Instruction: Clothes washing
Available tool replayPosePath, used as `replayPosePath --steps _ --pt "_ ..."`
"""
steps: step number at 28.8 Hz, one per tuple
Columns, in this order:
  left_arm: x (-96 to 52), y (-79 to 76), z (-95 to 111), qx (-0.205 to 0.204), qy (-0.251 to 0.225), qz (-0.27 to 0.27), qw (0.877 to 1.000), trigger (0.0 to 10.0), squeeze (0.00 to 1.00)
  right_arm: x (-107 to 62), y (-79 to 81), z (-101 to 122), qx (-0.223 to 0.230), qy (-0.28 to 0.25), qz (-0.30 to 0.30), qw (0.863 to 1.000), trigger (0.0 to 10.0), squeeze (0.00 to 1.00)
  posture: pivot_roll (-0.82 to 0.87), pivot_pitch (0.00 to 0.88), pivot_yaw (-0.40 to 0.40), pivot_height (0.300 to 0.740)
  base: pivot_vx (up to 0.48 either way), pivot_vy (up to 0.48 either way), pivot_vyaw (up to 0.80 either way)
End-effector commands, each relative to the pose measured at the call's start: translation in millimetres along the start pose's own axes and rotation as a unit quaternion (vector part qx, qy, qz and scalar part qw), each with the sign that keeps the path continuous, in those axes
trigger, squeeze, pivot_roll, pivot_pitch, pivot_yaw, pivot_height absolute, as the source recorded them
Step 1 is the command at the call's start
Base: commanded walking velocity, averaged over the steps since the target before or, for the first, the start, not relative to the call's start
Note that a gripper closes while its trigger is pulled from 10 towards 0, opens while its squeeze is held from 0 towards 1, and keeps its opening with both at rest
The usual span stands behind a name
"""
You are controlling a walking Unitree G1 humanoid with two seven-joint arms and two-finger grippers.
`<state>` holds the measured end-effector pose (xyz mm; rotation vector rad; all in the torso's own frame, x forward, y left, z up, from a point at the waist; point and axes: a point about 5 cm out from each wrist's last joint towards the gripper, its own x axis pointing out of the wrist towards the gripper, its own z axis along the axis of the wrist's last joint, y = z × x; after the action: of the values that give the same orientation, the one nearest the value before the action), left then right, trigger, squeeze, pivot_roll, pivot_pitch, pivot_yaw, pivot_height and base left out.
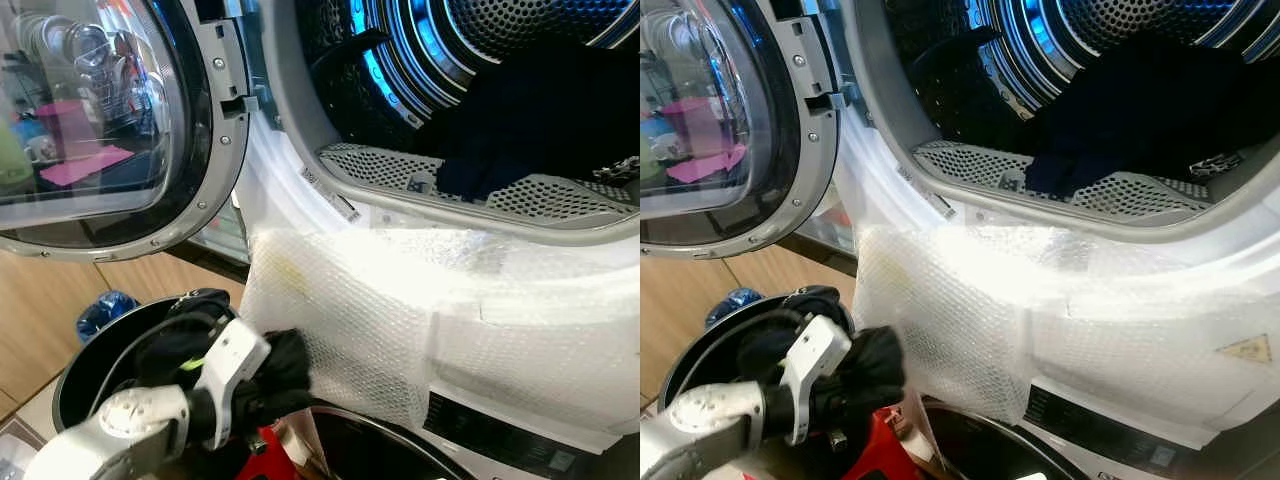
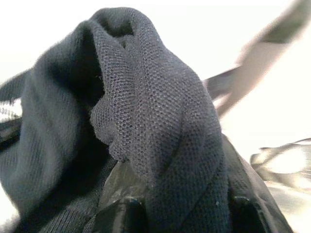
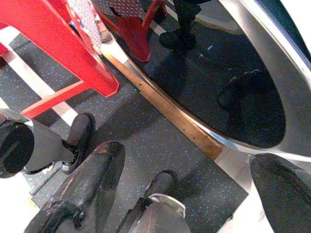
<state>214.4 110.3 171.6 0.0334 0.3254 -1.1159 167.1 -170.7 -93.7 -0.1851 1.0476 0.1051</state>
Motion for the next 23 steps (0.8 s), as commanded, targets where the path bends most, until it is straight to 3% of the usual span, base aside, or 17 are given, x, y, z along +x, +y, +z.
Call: replayPosePath --steps 1,3,10,12,16,23 --pt "2.7 -11.7 6.4 0.013 -0.004 -0.048 0.999 0.0 0.00 0.2 4.4 -1.1 0.000 0.006 0.006 1.000 10.0 0.00 0.08 0.000 0.105 0.740 0.000 0.000 0.00" --pt "5.8 -16.8 20.6 0.050 -0.009 -0.095 0.994 0.0 0.00 0.4 3.6 0.5 0.002 0.003 0.002 1.000 10.0 0.00 0.07 0.000 0.108 0.740 0.000 0.000 0.00" --pt "13.4 -15.6 30.2 0.063 -0.017 -0.132 0.989 0.0 0.00 0.2 1.9 -0.8 0.011 0.005 -0.001 1.000 10.0 0.00 0.07 0.000 0.107 0.740 0.000 0.000 0.00" --pt "20.4 -13.8 20.6 0.074 0.002 -0.135 0.988 0.0 0.00 -0.4 -0.9 -4.2 0.037 0.009 -0.010 0.999 10.0 0.00 0.05 0.000 0.112 0.740 0.000 0.000 0.00" --pt "28.0 -5.9 10.4 0.076 0.022 -0.125 0.989 0.0 0.00 -0.5 -5.2 -2.6 0.035 0.004 -0.013 0.999 10.0 0.00 0.04 0.000 0.110 0.740 0.000 0.000 0.00" --pt "24.8 -5.4 -27.6 0.054 0.085 -0.123 0.987 0.0 0.00 -1.5 -14.7 -3.9 0.013 0.004 -0.008 1.000 10.0 0.00 0.03 0.000 0.106 0.740 0.000 0.000 0.00"
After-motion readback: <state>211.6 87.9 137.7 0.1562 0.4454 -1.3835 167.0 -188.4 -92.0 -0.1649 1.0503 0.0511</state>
